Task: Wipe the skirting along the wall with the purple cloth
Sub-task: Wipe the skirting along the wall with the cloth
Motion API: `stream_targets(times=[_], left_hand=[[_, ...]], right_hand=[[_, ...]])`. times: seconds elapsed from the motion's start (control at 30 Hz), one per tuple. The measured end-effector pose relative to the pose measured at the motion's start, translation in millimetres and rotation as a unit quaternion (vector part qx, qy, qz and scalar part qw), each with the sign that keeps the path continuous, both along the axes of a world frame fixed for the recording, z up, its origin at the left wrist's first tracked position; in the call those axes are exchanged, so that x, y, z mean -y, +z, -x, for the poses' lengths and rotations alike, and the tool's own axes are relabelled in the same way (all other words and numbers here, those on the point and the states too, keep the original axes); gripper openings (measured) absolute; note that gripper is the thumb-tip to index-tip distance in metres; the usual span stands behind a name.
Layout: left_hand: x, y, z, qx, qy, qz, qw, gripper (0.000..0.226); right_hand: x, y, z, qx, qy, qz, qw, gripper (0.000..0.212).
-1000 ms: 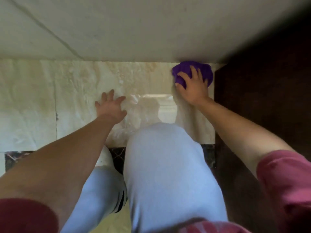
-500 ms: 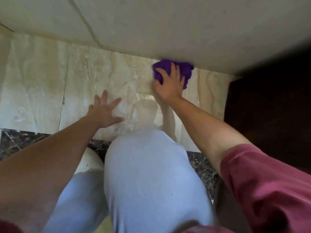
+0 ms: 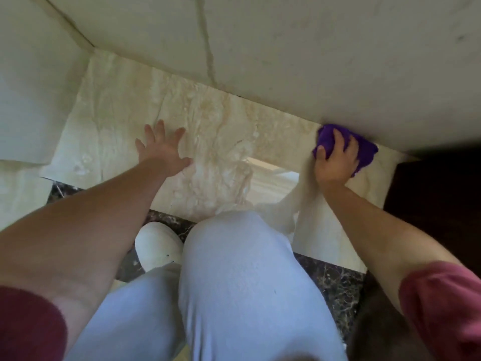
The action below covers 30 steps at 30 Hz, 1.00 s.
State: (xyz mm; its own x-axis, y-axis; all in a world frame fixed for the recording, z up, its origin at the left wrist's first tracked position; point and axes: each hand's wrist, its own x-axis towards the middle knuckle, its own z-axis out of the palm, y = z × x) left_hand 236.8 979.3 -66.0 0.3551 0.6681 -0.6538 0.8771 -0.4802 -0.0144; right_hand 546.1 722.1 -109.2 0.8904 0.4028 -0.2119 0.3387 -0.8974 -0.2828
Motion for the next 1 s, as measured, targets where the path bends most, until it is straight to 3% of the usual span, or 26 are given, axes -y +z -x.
stream_targets(times=[0.13,0.23,0.33,0.47,0.63,0.73,0.8,0.9,1.0], left_hand=[[-12.7,-4.4,39.0,0.016,0.040,-0.025,0.999,0.083],[-10.6,-4.0,80.5,0.041,0.088,-0.019,0.995,0.078],[-6.3,-5.8,123.6,0.046,0.109,-0.011,0.993,0.078],[-2.8,-14.2,173.8,0.029,0.146,0.003,0.989,0.084],[5.0,-28.0,200.4,0.067,0.182,0.056,0.979,0.093],[-20.4,-12.0,211.8,0.066,0.196,0.154,0.966,0.093],[-34.4,3.4,221.9,0.044,0.179,0.158,0.970,0.092],[-31.0,12.2,228.1,0.044,0.168,0.107,0.979,0.095],[-18.6,3.1,230.1,0.063,0.175,0.068,0.980,0.098]], right_hand=[[-88.1,-11.6,74.3,0.020,0.156,-0.032,0.987,0.055],[-153.4,-18.5,118.7,0.019,0.200,-0.053,0.978,0.054],[-214.9,-25.6,156.6,0.013,0.308,-0.078,0.948,0.053],[-275.1,-25.8,196.7,-0.003,0.251,-0.056,0.966,0.056],[-316.0,-19.2,221.0,-0.043,0.399,-0.029,0.915,0.062],[-342.8,0.5,215.5,-0.132,0.454,0.017,0.881,0.065],[-358.7,24.9,197.6,-0.178,0.483,0.031,0.857,0.068],[-344.8,38.5,184.2,-0.116,0.485,0.053,0.865,0.068],[-302.6,25.1,182.8,-0.085,0.416,0.054,0.904,0.062]])
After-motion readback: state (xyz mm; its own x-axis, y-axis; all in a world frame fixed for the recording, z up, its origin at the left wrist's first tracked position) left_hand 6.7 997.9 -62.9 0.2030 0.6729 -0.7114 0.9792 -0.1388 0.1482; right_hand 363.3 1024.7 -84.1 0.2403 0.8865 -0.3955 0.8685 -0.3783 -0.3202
